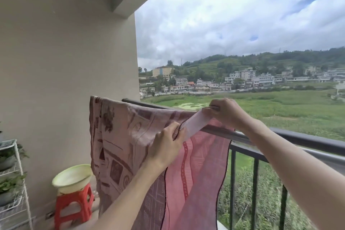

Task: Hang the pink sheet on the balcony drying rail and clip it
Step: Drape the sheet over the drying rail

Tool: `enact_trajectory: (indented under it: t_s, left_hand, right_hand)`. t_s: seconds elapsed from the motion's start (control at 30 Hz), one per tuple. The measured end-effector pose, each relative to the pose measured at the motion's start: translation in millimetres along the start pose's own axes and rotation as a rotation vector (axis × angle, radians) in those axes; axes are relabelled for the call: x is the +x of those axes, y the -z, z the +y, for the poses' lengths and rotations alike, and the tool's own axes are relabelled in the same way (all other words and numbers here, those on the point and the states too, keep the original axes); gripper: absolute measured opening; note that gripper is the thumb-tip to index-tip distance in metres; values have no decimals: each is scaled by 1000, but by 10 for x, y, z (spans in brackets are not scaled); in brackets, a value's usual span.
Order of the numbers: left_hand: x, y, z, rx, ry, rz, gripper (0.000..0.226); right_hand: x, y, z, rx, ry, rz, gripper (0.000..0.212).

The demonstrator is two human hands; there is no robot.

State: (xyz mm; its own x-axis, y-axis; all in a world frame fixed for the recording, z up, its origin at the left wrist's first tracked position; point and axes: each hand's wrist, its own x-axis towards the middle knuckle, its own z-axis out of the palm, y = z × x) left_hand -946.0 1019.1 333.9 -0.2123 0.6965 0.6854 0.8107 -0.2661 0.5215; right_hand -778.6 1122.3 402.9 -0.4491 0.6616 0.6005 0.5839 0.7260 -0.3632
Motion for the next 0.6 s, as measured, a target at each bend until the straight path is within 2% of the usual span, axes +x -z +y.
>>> enact_trajectory:
  t_s: [0.1,0.2,0.27,0.37,0.47,0.6]
  left_hand:
    - [62,-49,-38,5,-20,12,30]
    - [126,-80,23,4,-87,23,19]
    - [209,-87,26,-7,-112,42,25]
    - [355,-90,44,29,-129,57,20]
    - [391,-162,111,37,-121,59,18]
    - [453,-308,97,20,-124,-19,22]
  right_hand:
    - [16,5,-21,-36,-30,-25,16]
    - [30,60,23,-77,-52,-43,28]
    - [86,63,39,-91,-44,-12,30]
    - [206,87,45,-157,-4,69,27]
    - [234,169,131,-256,17,24,21]
    - [293,132,254,-283,-19,45,19]
